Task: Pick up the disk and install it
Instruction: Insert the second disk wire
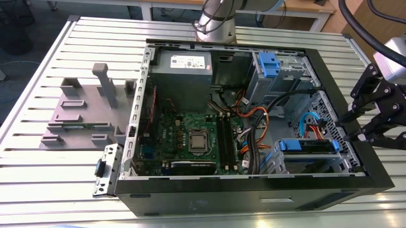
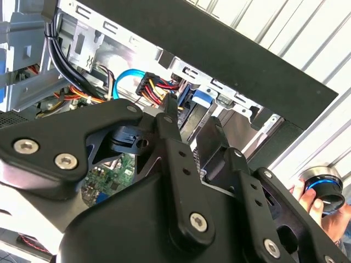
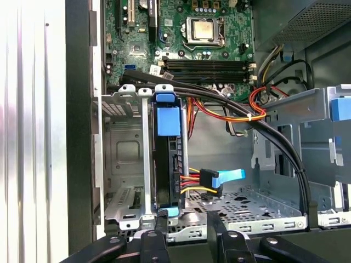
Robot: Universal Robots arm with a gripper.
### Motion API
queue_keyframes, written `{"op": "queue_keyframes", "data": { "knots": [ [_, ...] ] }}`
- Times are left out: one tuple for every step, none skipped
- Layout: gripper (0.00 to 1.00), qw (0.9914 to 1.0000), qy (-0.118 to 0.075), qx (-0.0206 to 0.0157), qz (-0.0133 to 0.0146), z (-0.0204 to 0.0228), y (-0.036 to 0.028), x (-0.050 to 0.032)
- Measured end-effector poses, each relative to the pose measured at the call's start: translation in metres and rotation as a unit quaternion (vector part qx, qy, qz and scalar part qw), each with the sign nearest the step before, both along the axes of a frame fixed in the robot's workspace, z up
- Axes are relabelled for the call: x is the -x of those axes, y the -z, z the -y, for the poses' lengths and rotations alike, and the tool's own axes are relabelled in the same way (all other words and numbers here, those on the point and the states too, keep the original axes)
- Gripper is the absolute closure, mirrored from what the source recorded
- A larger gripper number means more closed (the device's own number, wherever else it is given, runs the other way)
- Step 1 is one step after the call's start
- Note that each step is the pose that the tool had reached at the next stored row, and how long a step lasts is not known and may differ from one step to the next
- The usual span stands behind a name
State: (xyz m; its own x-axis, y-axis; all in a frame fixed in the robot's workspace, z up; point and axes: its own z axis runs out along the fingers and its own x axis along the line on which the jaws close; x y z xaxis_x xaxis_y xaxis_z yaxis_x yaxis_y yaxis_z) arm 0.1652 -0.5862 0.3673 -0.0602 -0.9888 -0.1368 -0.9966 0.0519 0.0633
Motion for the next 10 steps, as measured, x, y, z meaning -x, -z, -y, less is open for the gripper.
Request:
{"op": "queue_keyframes", "data": {
  "knots": [
    [0.58, 1.0, 0.0, -0.0001, 0.0, 0.0, 0.0001, 0.0005],
    [0.58, 1.0, 0.0, -0.0001, 0.0, 0.0001, 0.0002, 0.0009],
    [0.58, 1.0, 0.0, -0.0001, 0.0, 0.0001, 0.0003, 0.0014],
    [0.58, 1.0, 0.0, -0.0001, 0.0, 0.0, 0.0004, 0.0017],
    [0.58, 1.0, 0.0, -0.0001, 0.0, 0.0001, 0.0004, 0.0019],
    [0.58, 1.0, 0.0, -0.0001, 0.0, 0.0, 0.0004, 0.0021],
    [0.58, 1.0, 0.0, -0.0001, 0.0, 0.0, 0.0005, 0.0023],
    [0.58, 1.0, 0.0, -0.0001, 0.0, 0.0, 0.0018, 0.003],
    [0.58, 1.0, 0.0, -0.0001, 0.0, -0.0015, 0.0027, 0.003],
    [0.58, 1.0, 0.0, -0.0001, 0.0, -0.0017, 0.0027, 0.0031]
  ]
}}
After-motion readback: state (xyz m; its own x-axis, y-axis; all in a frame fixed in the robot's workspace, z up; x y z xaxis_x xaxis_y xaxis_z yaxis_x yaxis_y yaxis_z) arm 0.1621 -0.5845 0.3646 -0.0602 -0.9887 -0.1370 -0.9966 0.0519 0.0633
